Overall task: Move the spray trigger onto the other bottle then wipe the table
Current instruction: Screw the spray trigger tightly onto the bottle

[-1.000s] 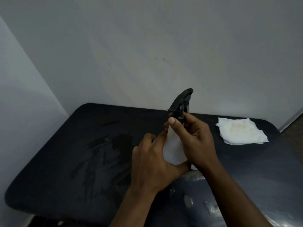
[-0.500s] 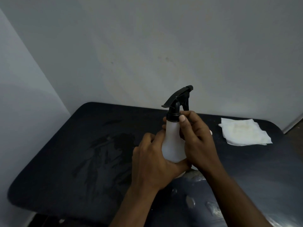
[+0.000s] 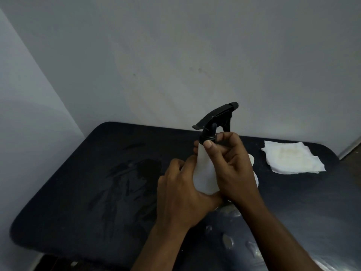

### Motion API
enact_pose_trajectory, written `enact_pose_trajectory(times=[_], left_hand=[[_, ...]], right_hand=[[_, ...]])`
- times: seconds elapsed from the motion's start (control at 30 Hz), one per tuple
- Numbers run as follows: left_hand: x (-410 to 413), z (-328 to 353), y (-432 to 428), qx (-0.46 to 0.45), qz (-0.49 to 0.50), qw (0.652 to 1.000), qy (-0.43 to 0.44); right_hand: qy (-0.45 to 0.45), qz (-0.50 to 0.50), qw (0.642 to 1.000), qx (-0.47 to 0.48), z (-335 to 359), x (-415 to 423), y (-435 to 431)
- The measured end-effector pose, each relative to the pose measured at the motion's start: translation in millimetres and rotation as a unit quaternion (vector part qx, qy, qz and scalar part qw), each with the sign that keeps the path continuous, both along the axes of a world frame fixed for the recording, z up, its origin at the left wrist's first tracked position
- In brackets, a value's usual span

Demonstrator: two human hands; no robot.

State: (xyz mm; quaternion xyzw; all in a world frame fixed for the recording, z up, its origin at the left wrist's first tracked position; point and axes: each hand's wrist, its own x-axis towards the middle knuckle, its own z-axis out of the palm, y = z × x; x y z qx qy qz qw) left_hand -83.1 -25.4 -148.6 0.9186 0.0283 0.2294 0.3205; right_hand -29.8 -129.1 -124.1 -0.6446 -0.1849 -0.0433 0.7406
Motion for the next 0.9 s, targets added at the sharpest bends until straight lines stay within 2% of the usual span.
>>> enact_pose_trajectory(times=[0.27,0.43,0.63,0.8,0.9], left_hand=[[0,-4,1,-0.01,0.007,1.0,0.014],[0,-4,-1,-0.01,-0.003,0.999,0.038],[-1,-3,-6,-0.003,-0.015,1.0,0.023],[-2,-6,-2,0.019,-0.003,0.999,0.033],[-3,-7,0,0.007,0.0,0.999,0.036]], right_hand=[[-0.02,-0.022,0.998,-0.064,-4,2,2],[-0.019,0.002,0.998,-0.064,1,0,3],[-0.047,-0.047,0.992,-0.108,1,4,-2],[-0.059,-0.026,0.982,-0.179,-2,10,-10],[-0.048,0.003,0.987,-0.155,-2,11,-10]])
